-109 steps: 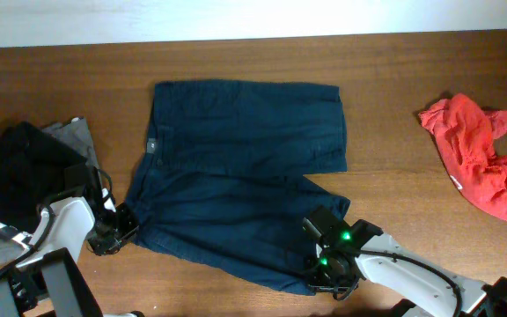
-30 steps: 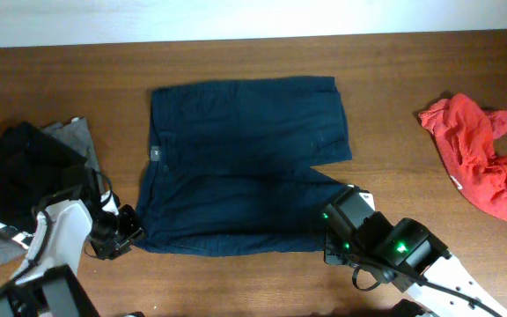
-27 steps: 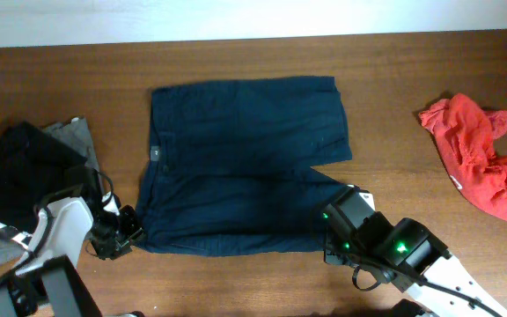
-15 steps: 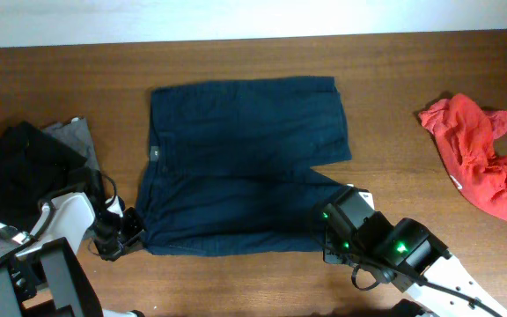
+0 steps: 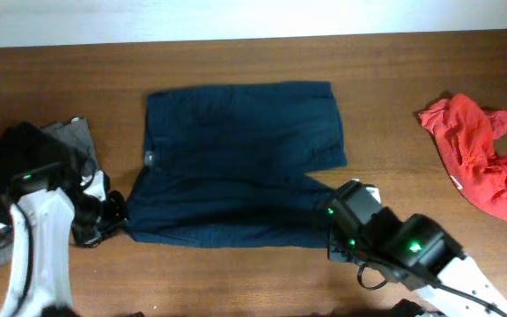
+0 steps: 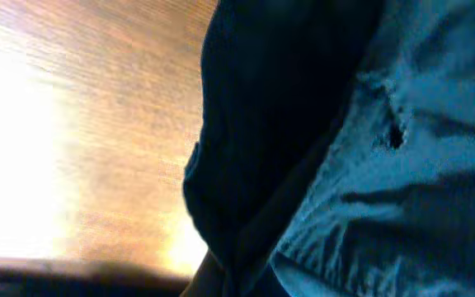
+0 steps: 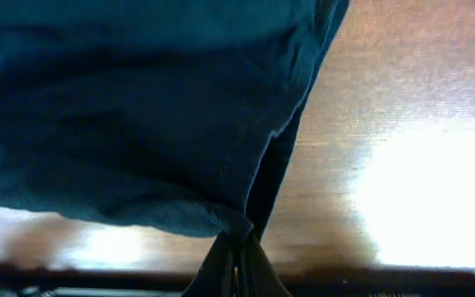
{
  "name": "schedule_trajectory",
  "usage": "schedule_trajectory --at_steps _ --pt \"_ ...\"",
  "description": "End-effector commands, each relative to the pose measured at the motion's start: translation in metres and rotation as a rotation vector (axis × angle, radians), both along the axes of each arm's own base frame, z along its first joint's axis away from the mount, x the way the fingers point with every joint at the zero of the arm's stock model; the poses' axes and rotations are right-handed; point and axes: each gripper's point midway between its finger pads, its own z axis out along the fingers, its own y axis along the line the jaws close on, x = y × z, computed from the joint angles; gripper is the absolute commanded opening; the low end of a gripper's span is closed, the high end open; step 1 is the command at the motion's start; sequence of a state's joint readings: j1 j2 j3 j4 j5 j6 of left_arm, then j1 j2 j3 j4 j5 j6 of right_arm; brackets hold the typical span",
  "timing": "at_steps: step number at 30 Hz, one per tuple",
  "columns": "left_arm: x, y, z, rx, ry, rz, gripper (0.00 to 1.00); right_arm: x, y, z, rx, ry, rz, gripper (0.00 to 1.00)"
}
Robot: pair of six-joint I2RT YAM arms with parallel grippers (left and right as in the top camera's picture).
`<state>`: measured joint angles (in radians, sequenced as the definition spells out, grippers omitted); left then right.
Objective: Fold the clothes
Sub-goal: 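Lift the bottom hems with both grippers and fold them up over the waistband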
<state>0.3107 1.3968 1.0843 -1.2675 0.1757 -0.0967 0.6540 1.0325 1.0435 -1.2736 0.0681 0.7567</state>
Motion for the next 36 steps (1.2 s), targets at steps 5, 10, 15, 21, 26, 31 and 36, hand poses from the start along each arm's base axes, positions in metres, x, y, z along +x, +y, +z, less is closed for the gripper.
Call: schedule_trajectory --at_steps 5,10,15,21,26,31,36 --pt "-0.006 0.003 0.051 0.059 -0.115 -0.018 0.00 0.004 -0.004 0.063 0.046 -0.094 -0.023 0.04" --pt "-0.009 0.002 0.057 0.065 -0.131 -0.017 0.00 0.010 -0.002 0.074 0.059 -0.130 -0.027 0.04" --pt "0.014 0.009 0.058 0.089 -0.208 -0.016 0.01 0.050 0.017 0.080 0.082 -0.228 -0.005 0.05" --pt "0.060 0.022 0.061 0.121 -0.351 0.005 0.01 0.125 0.021 0.074 0.094 -0.323 -0.082 0.04" --pt "0.082 0.030 0.051 0.135 -0.375 -0.002 0.00 0.170 -0.008 0.055 0.055 -0.327 -0.150 0.04" --pt "0.119 0.031 0.052 0.107 -0.485 -0.015 0.00 0.216 -0.025 0.063 0.042 -0.456 -0.096 0.04" --pt "0.155 0.027 0.057 0.068 -0.611 -0.046 0.00 0.241 -0.031 0.066 0.135 -0.496 -0.110 0.04"
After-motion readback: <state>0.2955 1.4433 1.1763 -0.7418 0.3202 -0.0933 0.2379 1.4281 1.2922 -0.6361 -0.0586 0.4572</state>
